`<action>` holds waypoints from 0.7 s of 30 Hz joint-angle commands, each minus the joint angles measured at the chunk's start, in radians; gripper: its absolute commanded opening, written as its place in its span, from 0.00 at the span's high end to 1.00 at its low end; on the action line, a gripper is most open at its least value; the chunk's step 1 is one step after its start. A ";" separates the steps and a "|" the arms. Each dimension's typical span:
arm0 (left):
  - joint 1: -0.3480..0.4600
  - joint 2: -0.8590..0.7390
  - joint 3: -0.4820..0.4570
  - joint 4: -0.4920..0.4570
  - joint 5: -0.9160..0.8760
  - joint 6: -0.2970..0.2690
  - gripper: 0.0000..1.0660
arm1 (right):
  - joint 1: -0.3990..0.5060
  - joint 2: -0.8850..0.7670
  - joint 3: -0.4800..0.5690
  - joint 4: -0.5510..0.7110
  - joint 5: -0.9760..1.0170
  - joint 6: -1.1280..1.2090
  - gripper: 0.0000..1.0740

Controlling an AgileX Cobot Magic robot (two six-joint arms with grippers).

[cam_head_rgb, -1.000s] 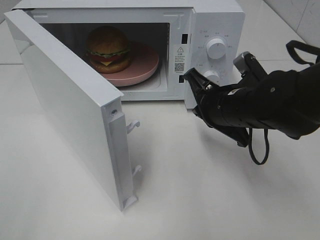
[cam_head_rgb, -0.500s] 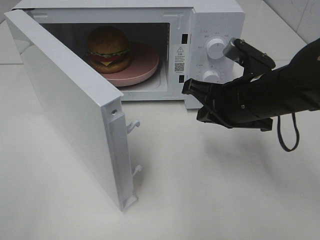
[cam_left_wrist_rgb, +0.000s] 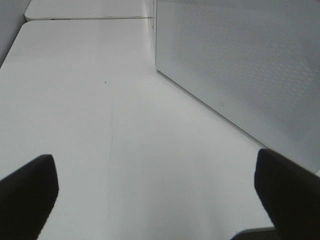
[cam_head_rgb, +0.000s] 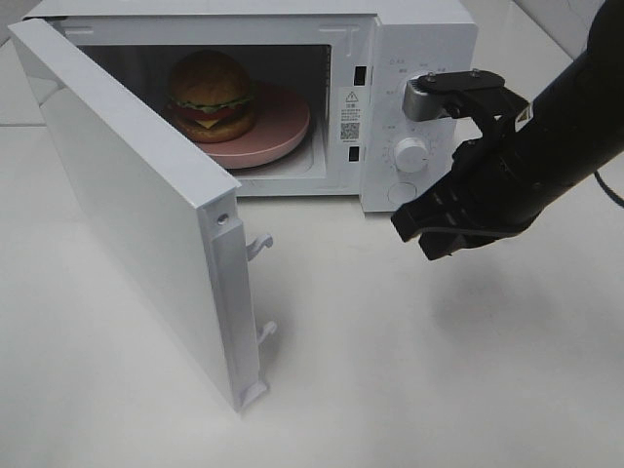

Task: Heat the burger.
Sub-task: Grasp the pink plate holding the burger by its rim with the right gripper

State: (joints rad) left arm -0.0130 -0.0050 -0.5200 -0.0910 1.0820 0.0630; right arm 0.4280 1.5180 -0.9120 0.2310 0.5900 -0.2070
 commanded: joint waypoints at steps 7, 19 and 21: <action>0.004 -0.006 0.003 -0.002 -0.012 -0.005 0.06 | -0.006 -0.008 -0.078 -0.078 0.199 -0.534 1.00; 0.004 -0.006 0.003 -0.002 -0.012 -0.005 0.06 | -0.004 -0.008 -0.082 -0.108 0.188 -1.094 0.97; 0.004 -0.006 0.003 -0.002 -0.012 -0.005 0.06 | -0.003 -0.008 -0.082 -0.137 0.187 -1.145 0.97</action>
State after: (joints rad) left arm -0.0130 -0.0050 -0.5200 -0.0910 1.0820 0.0630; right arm 0.4280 1.5180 -0.9870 0.1020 0.7760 -1.3160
